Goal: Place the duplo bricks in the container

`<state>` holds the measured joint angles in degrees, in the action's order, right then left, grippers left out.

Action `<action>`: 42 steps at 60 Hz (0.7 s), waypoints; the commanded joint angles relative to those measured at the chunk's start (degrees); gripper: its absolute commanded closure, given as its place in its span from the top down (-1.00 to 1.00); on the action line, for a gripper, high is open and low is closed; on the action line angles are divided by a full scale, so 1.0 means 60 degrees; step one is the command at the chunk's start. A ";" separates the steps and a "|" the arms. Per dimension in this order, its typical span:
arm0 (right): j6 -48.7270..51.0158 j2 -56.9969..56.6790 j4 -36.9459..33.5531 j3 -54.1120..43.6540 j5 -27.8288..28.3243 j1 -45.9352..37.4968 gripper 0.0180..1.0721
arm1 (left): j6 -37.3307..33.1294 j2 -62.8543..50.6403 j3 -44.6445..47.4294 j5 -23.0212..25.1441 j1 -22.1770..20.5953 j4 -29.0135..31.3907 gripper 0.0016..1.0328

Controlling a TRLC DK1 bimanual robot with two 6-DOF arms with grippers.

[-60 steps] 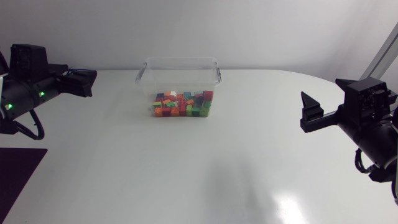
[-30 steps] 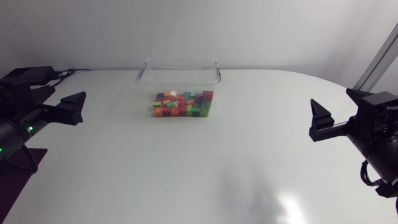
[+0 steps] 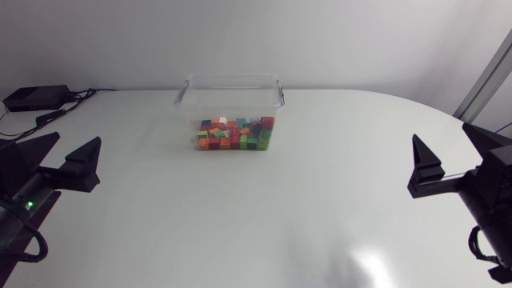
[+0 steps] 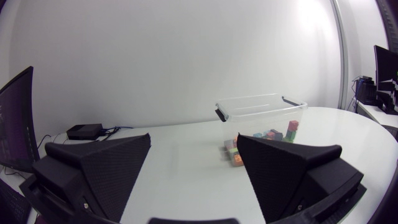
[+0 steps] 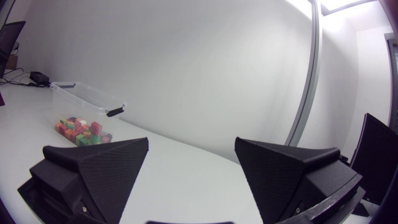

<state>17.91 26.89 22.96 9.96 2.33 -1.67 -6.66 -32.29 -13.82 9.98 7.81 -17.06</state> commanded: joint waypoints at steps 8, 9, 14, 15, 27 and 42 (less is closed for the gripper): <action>-0.0472 -0.1314 -0.0297 -0.0790 -0.0014 -0.0029 0.90 | 0.0387 0.1050 0.0807 -0.0166 -0.0112 0.0116 0.86; -0.0524 -0.1379 -0.0370 -0.0808 -0.0021 -0.0022 0.90 | 0.0402 0.1140 0.0837 -0.0196 -0.0137 0.0172 0.86; -0.0778 -0.1699 -0.0727 -0.0896 -0.0059 0.0009 0.90 | 0.0475 0.1577 0.0989 -0.0348 -0.0257 0.0448 0.86; -0.0823 -0.1757 -0.0791 -0.0912 -0.0066 0.0014 0.90 | 0.0488 0.1656 0.1016 -0.0375 -0.0279 0.0497 0.86; -0.1379 -0.2458 -0.1572 -0.1104 -0.0149 0.0082 0.90 | 0.0648 0.2615 0.1347 -0.0706 -0.0542 0.1101 0.84; -0.2132 -0.3407 -0.2628 -0.1364 -0.0261 0.0174 0.90 | 0.0864 0.3911 0.1796 -0.1154 -0.0898 0.1917 0.81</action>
<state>7.95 8.05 8.62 3.49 1.41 -1.17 -3.36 -11.07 -5.13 3.92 3.29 -6.52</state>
